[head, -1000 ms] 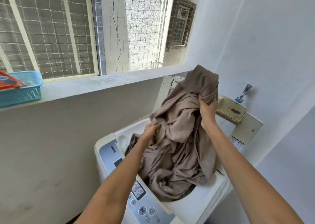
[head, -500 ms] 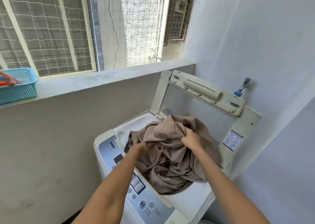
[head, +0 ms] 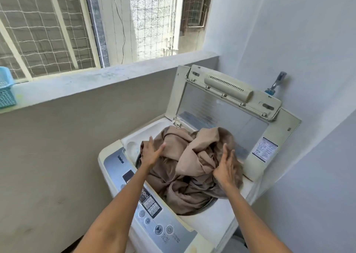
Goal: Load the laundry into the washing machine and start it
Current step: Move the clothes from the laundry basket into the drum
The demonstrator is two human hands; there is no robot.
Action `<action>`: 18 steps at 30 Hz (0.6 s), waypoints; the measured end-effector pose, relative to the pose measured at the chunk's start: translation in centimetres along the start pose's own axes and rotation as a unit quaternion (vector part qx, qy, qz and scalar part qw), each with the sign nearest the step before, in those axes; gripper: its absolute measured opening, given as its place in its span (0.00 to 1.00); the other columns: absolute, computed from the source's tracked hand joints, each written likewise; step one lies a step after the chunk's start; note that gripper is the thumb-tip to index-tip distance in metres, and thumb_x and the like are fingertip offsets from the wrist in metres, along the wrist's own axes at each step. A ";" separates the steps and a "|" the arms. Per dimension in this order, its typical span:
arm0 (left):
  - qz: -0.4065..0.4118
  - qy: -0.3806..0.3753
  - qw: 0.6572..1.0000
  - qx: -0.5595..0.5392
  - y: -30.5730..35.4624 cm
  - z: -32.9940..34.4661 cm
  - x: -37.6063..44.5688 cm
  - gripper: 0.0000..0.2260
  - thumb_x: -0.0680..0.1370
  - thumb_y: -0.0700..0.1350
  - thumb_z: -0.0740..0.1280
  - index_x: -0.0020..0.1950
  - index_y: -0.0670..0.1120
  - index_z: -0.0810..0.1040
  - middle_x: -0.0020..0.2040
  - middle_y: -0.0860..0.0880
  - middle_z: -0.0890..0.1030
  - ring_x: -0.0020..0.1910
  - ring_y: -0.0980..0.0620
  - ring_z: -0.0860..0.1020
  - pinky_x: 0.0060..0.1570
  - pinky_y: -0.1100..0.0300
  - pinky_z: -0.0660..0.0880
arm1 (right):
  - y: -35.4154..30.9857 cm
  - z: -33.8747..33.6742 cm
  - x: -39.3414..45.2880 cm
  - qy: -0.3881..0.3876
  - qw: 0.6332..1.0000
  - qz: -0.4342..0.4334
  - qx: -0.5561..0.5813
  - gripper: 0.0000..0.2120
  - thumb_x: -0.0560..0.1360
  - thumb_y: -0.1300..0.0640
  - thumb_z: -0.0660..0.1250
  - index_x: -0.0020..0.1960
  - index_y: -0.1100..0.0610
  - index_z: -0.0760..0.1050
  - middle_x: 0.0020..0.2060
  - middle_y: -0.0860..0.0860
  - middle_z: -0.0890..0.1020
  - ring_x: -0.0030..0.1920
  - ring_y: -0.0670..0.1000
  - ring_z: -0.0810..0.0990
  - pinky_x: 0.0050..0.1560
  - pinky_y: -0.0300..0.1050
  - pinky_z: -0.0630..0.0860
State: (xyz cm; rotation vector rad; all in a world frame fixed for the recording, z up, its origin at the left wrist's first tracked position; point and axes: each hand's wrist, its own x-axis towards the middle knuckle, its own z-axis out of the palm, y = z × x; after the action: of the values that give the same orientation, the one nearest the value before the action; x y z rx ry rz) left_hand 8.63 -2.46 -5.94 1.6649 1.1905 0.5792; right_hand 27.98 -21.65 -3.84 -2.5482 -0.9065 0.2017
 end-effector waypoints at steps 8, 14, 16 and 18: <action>-0.018 -0.029 0.998 -0.055 -1.4 -0.3 2.8 0.56 0.57 0.76 0.60 0.78 0.51 0.48 0.78 0.44 0.54 0.76 0.46 0.54 0.75 0.47 0.53 | -7.0 6.5 -1.6 -0.297 0.933 -0.056 0.197 0.26 0.78 0.54 0.61 0.74 0.59 0.60 0.73 0.55 0.64 0.73 0.53 0.62 0.71 0.41 0.58; 0.041 -0.112 0.990 0.076 -3.1 0.5 4.4 0.51 0.60 0.76 0.62 0.77 0.54 0.53 0.77 0.46 0.56 0.75 0.48 0.56 0.74 0.50 0.55 | -6.9 14.1 -2.4 -0.363 0.920 -0.022 0.148 0.22 0.81 0.60 0.56 0.73 0.64 0.59 0.74 0.59 0.60 0.74 0.54 0.61 0.67 0.33 0.56; 0.037 -0.198 0.967 0.155 -3.1 2.8 4.9 0.51 0.64 0.75 0.62 0.78 0.52 0.47 0.79 0.46 0.45 0.77 0.47 0.47 0.75 0.49 0.49 | -4.7 14.5 -1.1 -0.343 0.927 0.020 0.148 0.24 0.81 0.62 0.57 0.74 0.66 0.56 0.75 0.59 0.58 0.75 0.56 0.60 0.74 0.42 0.56; -0.004 -0.273 0.924 0.268 -3.7 5.9 4.9 0.47 0.73 0.65 0.64 0.77 0.48 0.38 0.77 0.44 0.36 0.76 0.42 0.38 0.74 0.42 0.45 | -1.9 14.1 0.9 -0.350 0.924 0.072 0.137 0.23 0.79 0.64 0.60 0.72 0.67 0.62 0.71 0.62 0.65 0.70 0.60 0.68 0.70 0.49 0.66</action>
State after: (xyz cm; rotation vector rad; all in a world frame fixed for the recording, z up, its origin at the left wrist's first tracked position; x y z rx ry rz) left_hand 13.75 -0.39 -12.43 2.0876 0.9758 -0.2529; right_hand 23.75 -14.98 -15.66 -2.2796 -0.8367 1.2533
